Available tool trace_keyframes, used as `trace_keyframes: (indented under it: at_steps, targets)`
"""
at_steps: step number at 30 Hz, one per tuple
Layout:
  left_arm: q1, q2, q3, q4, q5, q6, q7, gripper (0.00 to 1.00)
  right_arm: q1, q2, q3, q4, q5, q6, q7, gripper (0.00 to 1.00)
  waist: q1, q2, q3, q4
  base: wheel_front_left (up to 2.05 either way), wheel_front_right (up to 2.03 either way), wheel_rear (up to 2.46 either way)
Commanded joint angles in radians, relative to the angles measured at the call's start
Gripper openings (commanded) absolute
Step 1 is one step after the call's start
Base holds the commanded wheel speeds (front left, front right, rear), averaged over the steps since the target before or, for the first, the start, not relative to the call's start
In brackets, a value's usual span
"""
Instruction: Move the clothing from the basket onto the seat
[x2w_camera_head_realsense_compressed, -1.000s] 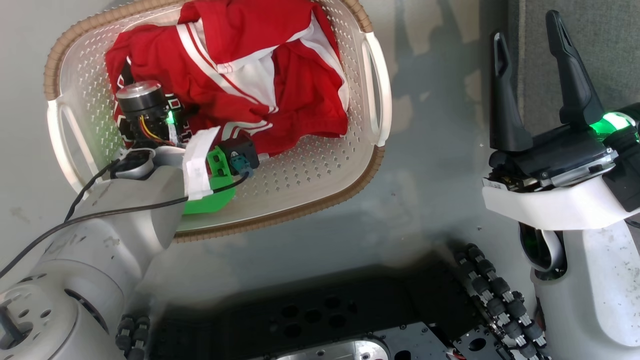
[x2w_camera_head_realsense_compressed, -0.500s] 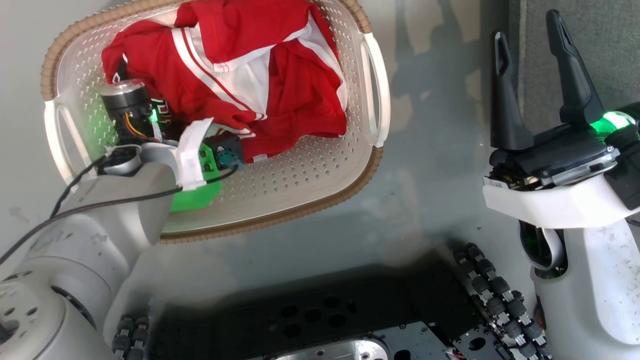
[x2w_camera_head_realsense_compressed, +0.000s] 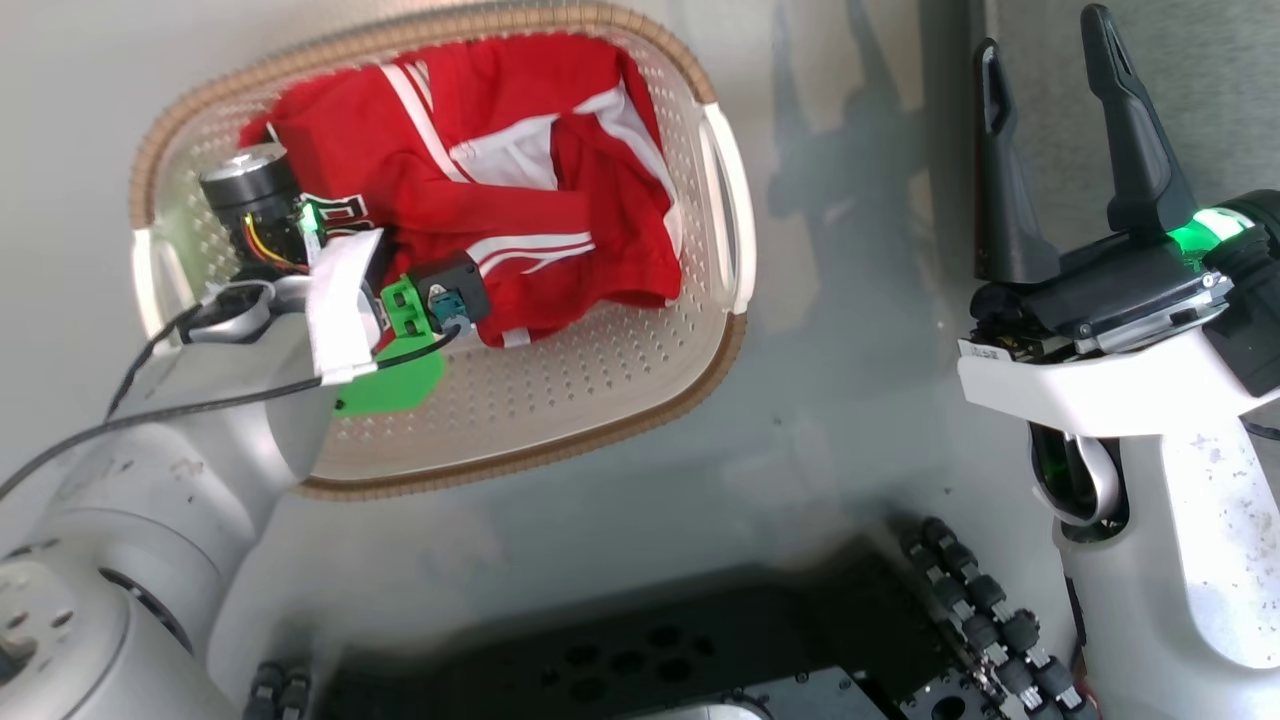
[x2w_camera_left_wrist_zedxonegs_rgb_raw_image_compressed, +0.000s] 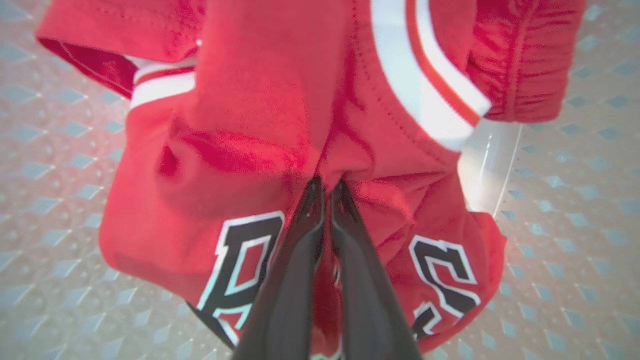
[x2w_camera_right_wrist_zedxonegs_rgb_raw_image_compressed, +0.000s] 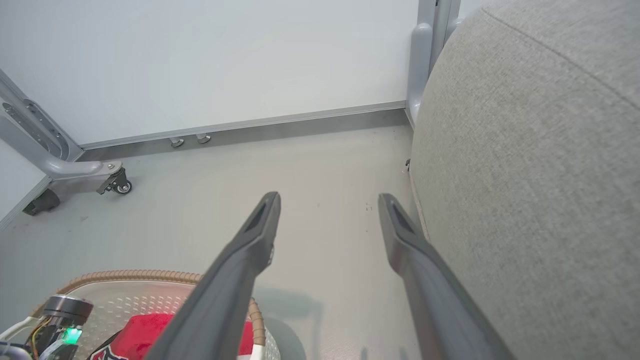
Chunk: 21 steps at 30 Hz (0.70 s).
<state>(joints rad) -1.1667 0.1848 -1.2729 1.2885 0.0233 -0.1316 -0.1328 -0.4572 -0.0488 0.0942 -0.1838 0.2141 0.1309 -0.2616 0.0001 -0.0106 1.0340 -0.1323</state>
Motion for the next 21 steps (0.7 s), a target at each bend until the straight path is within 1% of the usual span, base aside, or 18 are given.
trace_keyframes:
  at_steps: [1,7,12,17,21]
  targets:
    - [0.023,-0.007,0.01,-0.001,-0.017,0.003,-0.023,0.0,0.008,-0.003,-0.002,0.006,0.008,0.0,-0.005,1.0,-0.0001,0.0106,-0.064,0.004,0.0,0.0,0.0]
    - [0.083,-0.047,0.062,-0.018,-0.094,0.022,-0.097,0.0,0.05,-0.003,-0.003,0.032,-0.001,0.0,-0.005,1.0,-0.0001,0.0106,-0.185,0.019,0.0,0.0,0.0]
    - [0.161,-0.07,0.109,-0.061,-0.16,0.054,-0.127,0.0,0.093,-0.003,0.0,0.055,-0.011,0.0,-0.005,1.0,-0.0001,0.0106,-0.306,0.032,0.0,0.0,0.0]
    - [0.249,-0.07,0.17,-0.137,-0.233,0.088,-0.133,0.0,0.14,-0.003,0.003,0.076,-0.02,0.0,-0.005,1.0,-0.0001,0.0106,-0.428,0.043,0.0,0.0,0.0]
    - [0.339,-0.041,0.227,-0.255,-0.282,0.123,-0.133,0.0,0.18,-0.003,0.007,0.095,-0.023,0.0,-0.005,1.0,-0.0001,0.0106,-0.526,0.051,0.0,0.0,0.0]
